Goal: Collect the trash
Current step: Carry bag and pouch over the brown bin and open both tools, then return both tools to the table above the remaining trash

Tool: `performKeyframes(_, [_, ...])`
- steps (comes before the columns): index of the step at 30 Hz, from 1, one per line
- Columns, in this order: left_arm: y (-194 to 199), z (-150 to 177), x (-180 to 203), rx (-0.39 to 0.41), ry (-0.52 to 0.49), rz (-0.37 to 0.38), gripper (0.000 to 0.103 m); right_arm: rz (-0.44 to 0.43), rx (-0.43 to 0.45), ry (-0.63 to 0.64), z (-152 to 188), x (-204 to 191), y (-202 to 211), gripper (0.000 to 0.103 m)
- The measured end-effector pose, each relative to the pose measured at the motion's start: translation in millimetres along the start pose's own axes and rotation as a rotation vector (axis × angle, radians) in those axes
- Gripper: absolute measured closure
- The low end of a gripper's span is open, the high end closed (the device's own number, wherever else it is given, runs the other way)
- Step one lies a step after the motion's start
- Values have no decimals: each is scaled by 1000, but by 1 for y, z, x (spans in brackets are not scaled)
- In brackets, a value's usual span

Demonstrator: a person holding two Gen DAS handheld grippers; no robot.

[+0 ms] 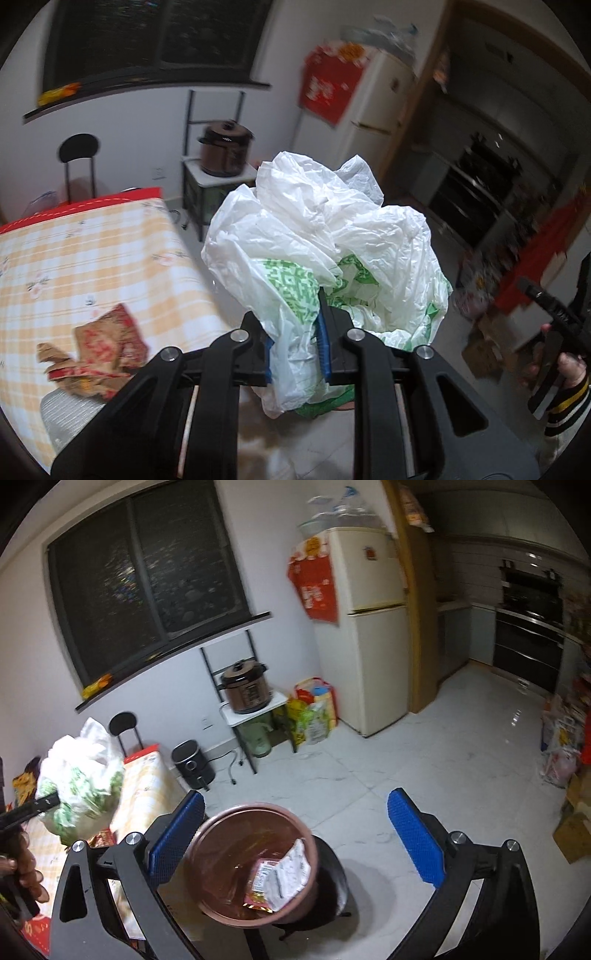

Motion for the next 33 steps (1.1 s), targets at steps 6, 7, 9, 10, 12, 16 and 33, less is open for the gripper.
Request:
performKeyframes(6, [-63, 11, 26, -112, -69, 13, 81, 105, -8, -84, 20, 60, 18, 5])
performKeyframes(7, [-77, 15, 30, -139, -79, 10, 81, 118, -7, -100, 23, 70, 21, 5])
performKeyframes(9, [-94, 21, 35, -171, -82, 8, 80, 146, -6, -136, 31, 87, 26, 5])
performKeyframes(10, [-104, 23, 40, -187, -83, 27, 78, 163, -7, -155, 35, 97, 30, 5])
performKeyframes(12, [-120, 23, 49, -202, -96, 40, 71, 178, -11, -169, 40, 105, 33, 5])
performKeyframes(16, [-136, 22, 66, -207, -103, 103, 27, 195, -8, -182, 46, 116, 39, 5])
performKeyframes(33, [1, -24, 28, 63, -56, -40, 6, 59, 43, -101, 18, 59, 36, 5])
Point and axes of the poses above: each gripper's, at about its wrist camera, not at the fingertips, and y roughly against the way its jaws point, x to its right, z to its underside, the point moved 8 cm from there along -y, roughly the way its jaws point, and after that the axes turned 9 degrees about z, right-handed, at the moved point
